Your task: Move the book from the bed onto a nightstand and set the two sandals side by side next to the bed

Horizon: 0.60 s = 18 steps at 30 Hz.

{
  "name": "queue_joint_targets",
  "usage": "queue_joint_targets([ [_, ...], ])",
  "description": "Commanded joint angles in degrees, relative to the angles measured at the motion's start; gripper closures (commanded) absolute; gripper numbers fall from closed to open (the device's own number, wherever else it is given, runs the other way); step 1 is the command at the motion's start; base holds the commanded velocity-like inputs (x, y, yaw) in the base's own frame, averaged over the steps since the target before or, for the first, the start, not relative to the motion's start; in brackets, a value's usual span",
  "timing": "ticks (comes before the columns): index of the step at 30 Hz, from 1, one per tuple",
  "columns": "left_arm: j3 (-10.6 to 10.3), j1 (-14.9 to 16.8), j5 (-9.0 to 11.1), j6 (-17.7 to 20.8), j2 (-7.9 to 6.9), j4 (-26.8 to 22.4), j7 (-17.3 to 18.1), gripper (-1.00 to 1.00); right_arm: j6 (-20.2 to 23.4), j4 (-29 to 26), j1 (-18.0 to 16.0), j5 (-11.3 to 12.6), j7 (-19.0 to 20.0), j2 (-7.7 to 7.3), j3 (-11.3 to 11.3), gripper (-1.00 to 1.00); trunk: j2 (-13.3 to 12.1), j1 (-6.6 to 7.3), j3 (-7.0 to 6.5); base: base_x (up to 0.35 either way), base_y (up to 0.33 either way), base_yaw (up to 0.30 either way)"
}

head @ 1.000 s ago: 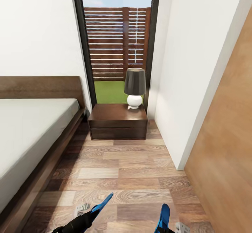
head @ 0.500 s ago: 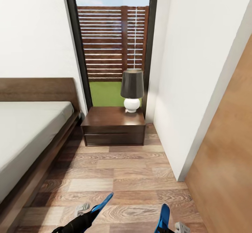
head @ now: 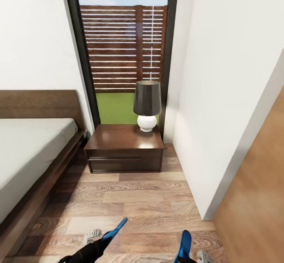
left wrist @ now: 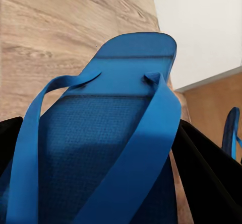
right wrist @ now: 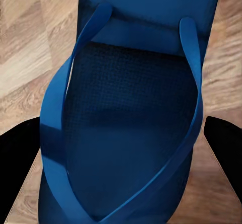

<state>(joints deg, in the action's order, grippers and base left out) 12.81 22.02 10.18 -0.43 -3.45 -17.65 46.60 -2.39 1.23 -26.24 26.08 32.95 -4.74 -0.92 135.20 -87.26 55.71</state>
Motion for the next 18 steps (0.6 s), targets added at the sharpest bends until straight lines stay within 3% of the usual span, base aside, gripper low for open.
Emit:
queue_joint_targets([
  [1, 0.1, 0.0, 0.2, -0.1, -0.03, 0.1, 0.2, 1.0, -0.2, 0.1, -0.1, 0.0, 0.3, -0.01, -0.1, 1.0, 0.0, -0.02, 0.05, 0.315, -0.004, 0.0],
  [18, 0.1, 0.0, 0.2, -0.1, -0.07, 0.1, 0.2, 1.0, -0.2, 0.2, -0.1, 0.0, 0.3, -0.01, -0.1, 1.0, 0.0, -0.02, 0.05, 0.32, -0.001, 0.0],
])
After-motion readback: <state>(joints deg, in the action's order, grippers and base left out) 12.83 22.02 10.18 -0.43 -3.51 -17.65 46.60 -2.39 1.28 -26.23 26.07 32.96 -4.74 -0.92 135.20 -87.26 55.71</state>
